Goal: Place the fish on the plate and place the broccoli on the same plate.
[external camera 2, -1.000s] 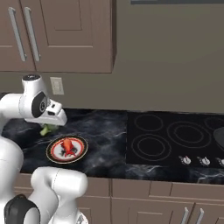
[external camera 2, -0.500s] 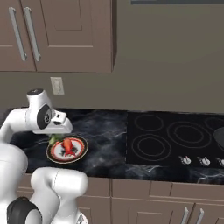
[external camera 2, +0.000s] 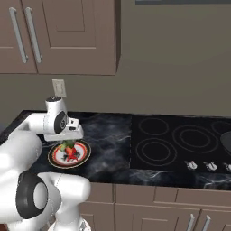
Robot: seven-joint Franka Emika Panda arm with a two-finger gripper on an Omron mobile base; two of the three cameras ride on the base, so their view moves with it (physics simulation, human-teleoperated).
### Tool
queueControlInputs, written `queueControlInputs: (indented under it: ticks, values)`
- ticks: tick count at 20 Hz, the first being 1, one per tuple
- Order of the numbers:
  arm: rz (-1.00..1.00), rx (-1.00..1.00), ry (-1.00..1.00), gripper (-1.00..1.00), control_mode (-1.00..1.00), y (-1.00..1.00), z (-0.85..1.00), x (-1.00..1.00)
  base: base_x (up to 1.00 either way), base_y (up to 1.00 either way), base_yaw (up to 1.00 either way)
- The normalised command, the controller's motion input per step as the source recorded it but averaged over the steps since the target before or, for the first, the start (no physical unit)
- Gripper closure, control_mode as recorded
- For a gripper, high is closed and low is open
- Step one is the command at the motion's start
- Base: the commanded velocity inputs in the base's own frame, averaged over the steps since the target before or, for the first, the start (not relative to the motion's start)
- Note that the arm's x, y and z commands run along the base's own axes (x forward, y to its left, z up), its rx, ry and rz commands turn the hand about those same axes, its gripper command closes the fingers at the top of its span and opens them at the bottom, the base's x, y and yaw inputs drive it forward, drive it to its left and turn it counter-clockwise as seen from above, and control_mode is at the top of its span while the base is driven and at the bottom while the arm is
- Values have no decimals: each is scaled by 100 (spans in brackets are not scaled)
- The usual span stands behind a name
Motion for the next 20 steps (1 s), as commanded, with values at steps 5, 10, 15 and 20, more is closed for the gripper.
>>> queueControlInputs:
  ticks: [5,10,15,20]
  values:
    - [1,0,17,100,-100,16,-39,1,0,0,0]
    - [4,0,4,100,-100,28,-22,-13,0,0,0]
    - [0,0,0,100,-100,13,-30,12,0,0,0]
    - [0,0,0,100,-100,0,-20,18,0,0,0]
